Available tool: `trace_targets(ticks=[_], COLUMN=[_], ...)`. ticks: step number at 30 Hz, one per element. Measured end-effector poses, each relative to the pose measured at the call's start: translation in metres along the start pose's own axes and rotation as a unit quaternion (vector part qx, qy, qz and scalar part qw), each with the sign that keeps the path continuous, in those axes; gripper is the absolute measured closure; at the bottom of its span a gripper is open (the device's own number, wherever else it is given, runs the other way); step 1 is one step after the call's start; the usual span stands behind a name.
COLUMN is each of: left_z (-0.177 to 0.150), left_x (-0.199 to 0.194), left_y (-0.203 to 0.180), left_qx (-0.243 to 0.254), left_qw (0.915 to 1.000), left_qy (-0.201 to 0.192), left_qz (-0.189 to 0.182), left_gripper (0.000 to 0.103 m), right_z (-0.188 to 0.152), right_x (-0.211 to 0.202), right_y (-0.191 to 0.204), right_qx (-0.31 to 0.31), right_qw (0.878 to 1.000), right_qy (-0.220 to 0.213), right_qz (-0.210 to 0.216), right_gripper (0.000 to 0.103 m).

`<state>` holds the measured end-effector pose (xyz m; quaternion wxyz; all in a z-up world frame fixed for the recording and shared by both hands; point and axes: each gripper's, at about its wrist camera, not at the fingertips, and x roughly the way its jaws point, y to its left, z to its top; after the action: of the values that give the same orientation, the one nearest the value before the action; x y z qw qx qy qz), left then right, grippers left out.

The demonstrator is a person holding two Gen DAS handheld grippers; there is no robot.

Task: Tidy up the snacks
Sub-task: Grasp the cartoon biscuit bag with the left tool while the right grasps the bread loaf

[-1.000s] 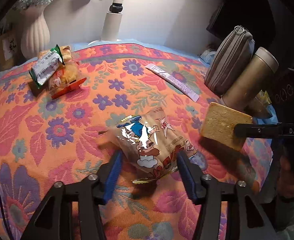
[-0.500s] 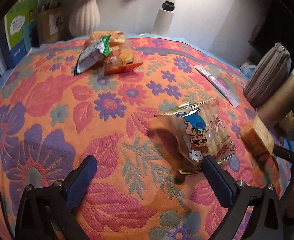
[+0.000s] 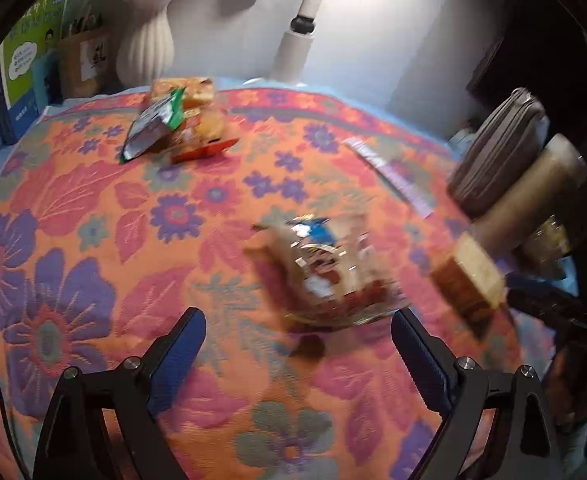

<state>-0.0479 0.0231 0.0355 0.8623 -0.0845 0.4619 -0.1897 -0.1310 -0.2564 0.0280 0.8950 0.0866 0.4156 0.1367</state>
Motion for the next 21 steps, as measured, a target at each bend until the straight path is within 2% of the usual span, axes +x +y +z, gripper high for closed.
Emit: trace_targets(ticks=[1,3,7,9,11,12,16,18,20,21], left_z=[0.004,0.013,0.024,0.023,0.022,0.022,0.016,0.014,0.013,0.013], left_x=[0.001,0.012,0.049,0.061,0.070,0.072,0.069,0.067,0.065,0.063], left_y=[-0.008,-0.026,-0.049,-0.052,-0.054,-0.055,-0.055,-0.053,-0.053,-0.054], left_qx=[0.005,0.016,0.028,0.033,0.037,0.041,0.052,0.048,0.045,0.045], left_qw=[1.0000,0.9999,0.9985,0.9973,0.9960,0.9954,0.9944,0.9948,0.9958,0.9962], left_qy=[-0.003,-0.003,0.011,0.012,0.016,0.014,-0.006,-0.014,-0.020,-0.021], left_qz=[-0.007,-0.003,0.045,0.064,0.080,0.086,0.092,0.089,0.077,0.072], left_gripper=[0.010,0.010,0.011,0.016,0.025,0.026,0.035,0.039,0.042,0.042], right_z=[0.002,0.005,0.008,0.008,0.008,0.008,0.007,0.006,0.005,0.004], right_x=[0.002,0.010,0.031,0.040,0.047,0.050,0.056,0.057,0.057,0.056], right_y=[0.002,0.005,0.009,0.012,0.015,0.016,0.022,0.024,0.025,0.025], right_qx=[-0.009,-0.023,-0.044,-0.055,-0.064,-0.069,-0.088,-0.092,-0.096,-0.096], right_qw=[1.000,1.000,0.999,0.998,0.997,0.996,0.994,0.993,0.993,0.993], right_qy=[-0.004,-0.002,0.012,0.019,0.024,0.025,0.023,0.023,0.023,0.022], right_qz=[-0.003,-0.004,-0.028,-0.037,-0.039,-0.043,-0.061,-0.071,-0.068,-0.067], right_gripper=[0.021,0.021,0.021,0.021,0.021,0.021,0.021,0.027,0.046,0.046])
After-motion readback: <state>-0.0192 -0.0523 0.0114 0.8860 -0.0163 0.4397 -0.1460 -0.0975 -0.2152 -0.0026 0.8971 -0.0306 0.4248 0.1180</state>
